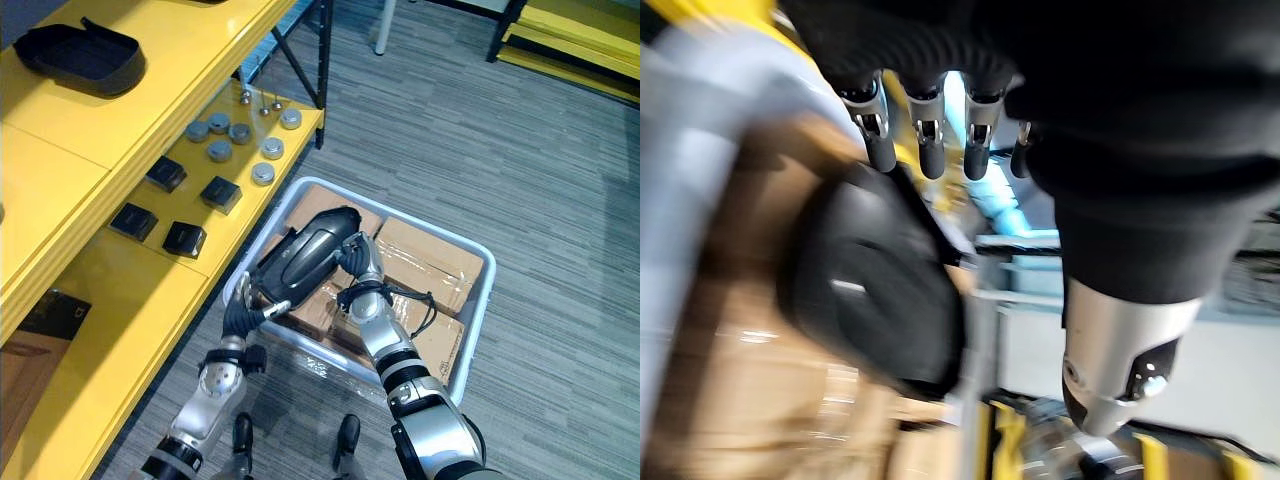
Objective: Walk over and take plastic housings, then place them on the shelf
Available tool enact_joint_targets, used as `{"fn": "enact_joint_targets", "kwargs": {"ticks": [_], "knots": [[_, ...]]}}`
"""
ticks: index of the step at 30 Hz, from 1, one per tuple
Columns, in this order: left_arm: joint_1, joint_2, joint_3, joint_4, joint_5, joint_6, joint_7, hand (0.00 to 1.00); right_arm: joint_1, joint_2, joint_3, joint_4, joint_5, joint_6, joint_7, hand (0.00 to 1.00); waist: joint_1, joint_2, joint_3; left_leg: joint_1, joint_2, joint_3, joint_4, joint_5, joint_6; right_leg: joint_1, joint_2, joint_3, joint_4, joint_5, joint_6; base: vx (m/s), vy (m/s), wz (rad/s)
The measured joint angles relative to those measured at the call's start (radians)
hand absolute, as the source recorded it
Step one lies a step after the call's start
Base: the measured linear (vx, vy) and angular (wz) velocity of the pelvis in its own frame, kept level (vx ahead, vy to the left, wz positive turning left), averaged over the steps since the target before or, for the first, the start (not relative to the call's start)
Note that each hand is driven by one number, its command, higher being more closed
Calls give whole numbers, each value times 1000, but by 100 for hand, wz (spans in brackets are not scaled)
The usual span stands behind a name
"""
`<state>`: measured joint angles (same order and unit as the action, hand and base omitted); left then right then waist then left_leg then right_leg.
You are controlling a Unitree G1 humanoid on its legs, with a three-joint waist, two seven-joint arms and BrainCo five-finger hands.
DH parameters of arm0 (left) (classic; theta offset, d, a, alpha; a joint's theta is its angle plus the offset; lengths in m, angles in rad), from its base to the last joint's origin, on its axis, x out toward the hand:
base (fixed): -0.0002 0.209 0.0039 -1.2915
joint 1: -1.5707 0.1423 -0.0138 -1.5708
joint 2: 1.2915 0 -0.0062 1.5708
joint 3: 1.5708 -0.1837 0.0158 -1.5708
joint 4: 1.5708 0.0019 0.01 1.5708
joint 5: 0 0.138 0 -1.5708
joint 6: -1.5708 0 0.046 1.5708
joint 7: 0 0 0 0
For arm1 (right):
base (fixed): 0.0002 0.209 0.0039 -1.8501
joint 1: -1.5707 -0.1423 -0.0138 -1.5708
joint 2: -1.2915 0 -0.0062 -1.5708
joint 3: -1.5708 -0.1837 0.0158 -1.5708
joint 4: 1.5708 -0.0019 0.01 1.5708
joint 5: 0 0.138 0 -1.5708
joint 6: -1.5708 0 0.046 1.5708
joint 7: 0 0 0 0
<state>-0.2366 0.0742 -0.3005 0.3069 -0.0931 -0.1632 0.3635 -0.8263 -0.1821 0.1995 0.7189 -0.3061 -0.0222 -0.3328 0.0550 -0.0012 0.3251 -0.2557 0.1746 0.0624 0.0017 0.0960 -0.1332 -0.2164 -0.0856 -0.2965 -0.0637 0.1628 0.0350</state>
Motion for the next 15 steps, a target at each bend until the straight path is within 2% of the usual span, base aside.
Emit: {"fn": "enact_joint_targets", "kwargs": {"ticks": [4, 8, 10, 15], "knots": [[113, 2, 8, 38, 0, 9, -11, 0, -8, -7, 6, 44, 0, -3, 29, 0, 48, 1, 1, -11, -7, -22, -11, 11, 5, 0, -5, -25, -2, 0, 0, -9, 19, 25], [193, 3, 41, 87, 8, 20, -28, 0, -7, -14, 20, 57, 6, -20, 61, 0, 51, 3, 2, -14, -20, -49, -45, 36, 11, 0, -16, -52, -2, -1, 1, -8, 35, 21], [208, 6, 67, 115, 41, 23, -38, 0, -3, -18, 20, 79, 31, -26, 77, 0, 61, 3, 2, -13, -22, -51, -49, 39, 13, 0, -18, -53, -1, -1, 2, -3, 21, 4], [215, 8, 118, 164, 71, 29, -42, 0, 12, -23, 28, 105, 70, -28, 121, 0, 63, 3, 3, -7, -21, -51, -58, 46, 13, 0, -17, -53, 0, -1, 2, 0, 0, 0]]}}
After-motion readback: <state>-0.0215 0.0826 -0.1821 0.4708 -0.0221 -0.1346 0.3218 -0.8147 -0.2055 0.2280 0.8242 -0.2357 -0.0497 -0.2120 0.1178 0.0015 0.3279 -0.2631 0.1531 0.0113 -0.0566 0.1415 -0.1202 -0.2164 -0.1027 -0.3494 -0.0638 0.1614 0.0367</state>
